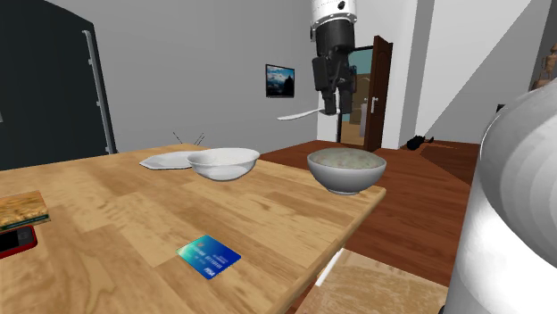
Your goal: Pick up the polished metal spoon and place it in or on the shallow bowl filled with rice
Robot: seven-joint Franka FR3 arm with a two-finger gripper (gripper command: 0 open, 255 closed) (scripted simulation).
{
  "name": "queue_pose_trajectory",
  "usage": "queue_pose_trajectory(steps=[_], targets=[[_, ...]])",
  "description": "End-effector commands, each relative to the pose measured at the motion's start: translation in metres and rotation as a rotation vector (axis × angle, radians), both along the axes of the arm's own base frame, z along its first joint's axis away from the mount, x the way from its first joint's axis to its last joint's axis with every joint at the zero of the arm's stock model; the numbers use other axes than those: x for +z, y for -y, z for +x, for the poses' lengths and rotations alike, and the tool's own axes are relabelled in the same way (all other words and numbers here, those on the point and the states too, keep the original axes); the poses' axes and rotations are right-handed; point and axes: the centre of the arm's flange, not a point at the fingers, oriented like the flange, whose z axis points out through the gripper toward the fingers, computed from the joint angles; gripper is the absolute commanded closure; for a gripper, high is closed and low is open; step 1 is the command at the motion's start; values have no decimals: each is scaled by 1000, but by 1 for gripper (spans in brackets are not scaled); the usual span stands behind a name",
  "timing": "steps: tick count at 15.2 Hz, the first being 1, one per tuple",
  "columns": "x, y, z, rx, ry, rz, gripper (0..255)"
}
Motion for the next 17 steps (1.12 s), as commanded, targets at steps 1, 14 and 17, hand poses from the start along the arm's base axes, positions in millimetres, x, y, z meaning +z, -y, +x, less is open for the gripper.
queue_pose_trajectory(steps=[1, 14, 17], targets=[[1, 28, -6, 1, -1, -1, 255], [-23, 126, -24, 1, -1, -1, 255], [-38, 126, -24, 1, -1, -1, 255]])
